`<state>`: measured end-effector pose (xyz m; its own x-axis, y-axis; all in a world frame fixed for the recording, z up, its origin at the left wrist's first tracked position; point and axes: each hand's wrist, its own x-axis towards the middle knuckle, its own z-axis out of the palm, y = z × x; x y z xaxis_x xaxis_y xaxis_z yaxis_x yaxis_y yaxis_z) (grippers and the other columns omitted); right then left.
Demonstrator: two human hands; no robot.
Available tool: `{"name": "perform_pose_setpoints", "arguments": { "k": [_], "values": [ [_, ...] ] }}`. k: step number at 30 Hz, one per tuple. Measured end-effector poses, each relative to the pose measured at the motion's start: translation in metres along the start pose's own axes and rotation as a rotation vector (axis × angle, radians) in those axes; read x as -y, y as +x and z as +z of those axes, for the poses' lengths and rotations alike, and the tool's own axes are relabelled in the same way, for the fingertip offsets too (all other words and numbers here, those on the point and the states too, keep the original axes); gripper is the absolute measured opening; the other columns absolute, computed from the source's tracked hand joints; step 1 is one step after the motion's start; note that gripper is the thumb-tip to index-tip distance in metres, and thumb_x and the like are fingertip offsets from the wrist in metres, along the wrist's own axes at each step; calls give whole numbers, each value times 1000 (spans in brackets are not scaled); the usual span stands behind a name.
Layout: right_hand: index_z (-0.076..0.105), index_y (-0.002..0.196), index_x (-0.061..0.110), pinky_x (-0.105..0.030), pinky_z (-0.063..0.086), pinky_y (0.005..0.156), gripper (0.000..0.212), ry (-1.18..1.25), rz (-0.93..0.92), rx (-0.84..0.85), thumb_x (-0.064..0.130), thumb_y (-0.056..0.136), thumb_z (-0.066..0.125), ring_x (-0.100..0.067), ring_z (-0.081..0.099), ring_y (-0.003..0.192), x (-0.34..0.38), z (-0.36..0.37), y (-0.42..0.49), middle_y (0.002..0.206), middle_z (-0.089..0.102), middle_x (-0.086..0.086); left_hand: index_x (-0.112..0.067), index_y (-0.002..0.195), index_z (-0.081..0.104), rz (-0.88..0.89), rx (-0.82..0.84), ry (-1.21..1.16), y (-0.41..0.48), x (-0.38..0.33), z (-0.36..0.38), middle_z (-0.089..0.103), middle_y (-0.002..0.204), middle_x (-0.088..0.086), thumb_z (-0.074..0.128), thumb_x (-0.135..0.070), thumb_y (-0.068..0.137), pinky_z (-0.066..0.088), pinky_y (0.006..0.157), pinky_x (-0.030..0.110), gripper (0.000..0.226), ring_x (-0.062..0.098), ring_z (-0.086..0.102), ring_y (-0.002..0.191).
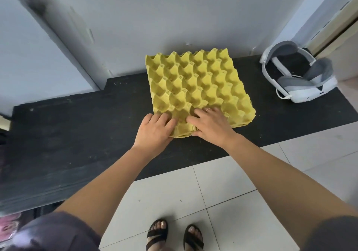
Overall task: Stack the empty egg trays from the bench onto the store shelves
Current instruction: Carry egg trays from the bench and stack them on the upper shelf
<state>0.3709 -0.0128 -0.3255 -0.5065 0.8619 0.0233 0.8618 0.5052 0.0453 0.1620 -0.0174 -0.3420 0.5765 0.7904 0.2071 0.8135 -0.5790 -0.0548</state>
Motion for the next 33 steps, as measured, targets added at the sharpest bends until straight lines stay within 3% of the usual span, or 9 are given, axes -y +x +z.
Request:
{"name": "perform_pose_setpoints", "arguments": {
  "k": [6,10,15,17,20,24,28,31,33],
  "values": [
    [61,107,18,-42,45,74,47,38,6,39,38,69,80,-29,62,86,-2,-21,8,91,59,-6,-13,110,53,-42,-32,-103,1,5,-9,61,93,10,88,-30,57,52,70,38,66,30,62,76],
    [65,99,14,-38,50,65,49,-5,-13,-7,31,58,85,-28,64,69,1,-31,7,77,61,-5,-15,115,43,-84,-66,-156,2,4,-17,60,96,13,88,-28,56,52,61,36,76,30,61,74],
    [64,104,11,-38,51,65,50,-29,21,-97,24,57,76,-29,62,70,4,-39,7,78,64,-7,-16,119,44,-107,-159,-163,9,2,-25,60,105,16,89,-21,50,52,55,34,83,31,59,76],
    [62,107,11,-39,52,65,51,-25,37,-138,19,58,72,-30,61,73,4,-43,8,81,63,-8,-20,123,44,-102,-182,-114,12,6,-28,59,109,16,90,-28,46,53,60,36,90,33,59,81],
    [61,108,11,-40,52,66,50,-6,75,-161,16,59,70,-30,61,78,5,-51,9,84,62,-9,-25,132,38,-97,-197,-64,15,9,-40,56,123,16,85,-48,51,49,80,44,96,37,57,101],
    [60,110,11,-40,52,60,53,63,79,-110,17,60,76,-29,62,79,5,-58,10,84,63,-9,-15,139,35,-308,-179,-503,21,9,-61,37,138,22,65,-62,69,39,97,48,89,42,40,122],
    [55,118,13,-43,54,66,54,136,105,-89,17,67,72,-29,61,86,-1,-75,16,90,63,-9,-24,148,24,-329,6,-594,25,10,-76,16,150,13,81,-31,70,37,106,48,97,34,19,137],
    [54,119,12,-45,54,71,52,188,126,-89,15,71,72,-31,60,87,-6,-90,20,95,64,-11,-34,146,6,-450,-74,-838,25,9,-83,12,150,7,83,-16,68,34,104,30,111,19,23,136],
    [54,119,10,-45,54,73,49,240,149,-102,15,73,72,-31,59,88,-9,-97,21,99,64,-13,-29,149,1,-632,-100,-1093,27,11,-87,20,148,4,80,-18,72,34,104,28,111,12,30,130]
  ]
}}
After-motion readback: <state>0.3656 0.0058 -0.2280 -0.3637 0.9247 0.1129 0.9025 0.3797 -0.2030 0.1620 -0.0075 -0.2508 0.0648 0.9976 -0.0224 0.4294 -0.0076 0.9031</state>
